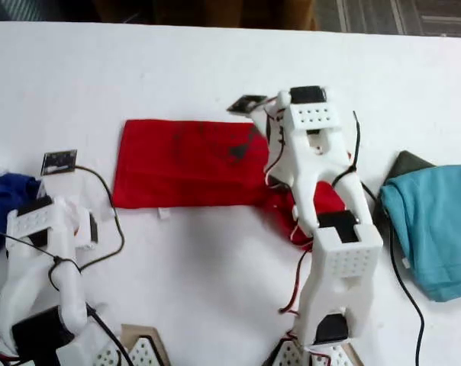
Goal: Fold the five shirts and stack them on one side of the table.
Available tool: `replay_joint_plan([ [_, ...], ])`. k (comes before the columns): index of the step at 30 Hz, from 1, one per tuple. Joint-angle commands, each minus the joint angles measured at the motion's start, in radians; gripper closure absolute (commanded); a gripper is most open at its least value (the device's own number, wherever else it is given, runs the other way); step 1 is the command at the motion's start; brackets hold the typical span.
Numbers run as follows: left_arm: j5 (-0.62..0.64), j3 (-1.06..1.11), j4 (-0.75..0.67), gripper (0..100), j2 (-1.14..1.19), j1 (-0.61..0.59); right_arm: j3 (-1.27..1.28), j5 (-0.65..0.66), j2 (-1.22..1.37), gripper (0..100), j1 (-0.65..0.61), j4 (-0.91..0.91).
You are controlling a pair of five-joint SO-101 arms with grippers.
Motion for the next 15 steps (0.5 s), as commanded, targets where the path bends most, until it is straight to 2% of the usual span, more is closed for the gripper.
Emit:
replay_joint_plan([
  [1, 0.003, -0.001, -0.009, 94, -0.029, -0.009, -0.041, 0.0, -0.008, 97.8, -0.012, -0.041],
  [8, 0.003, -0.001, -0.009, 94, -0.029, -0.009, -0.061, 0.0, 0.07, 97.8, -0.018, -0.2],
  [15, 0.003, -0.001, -0.009, 94, -0.029, -0.009, -0.281, -0.002, 0.24, 97.8, -0.016, -0.176],
])
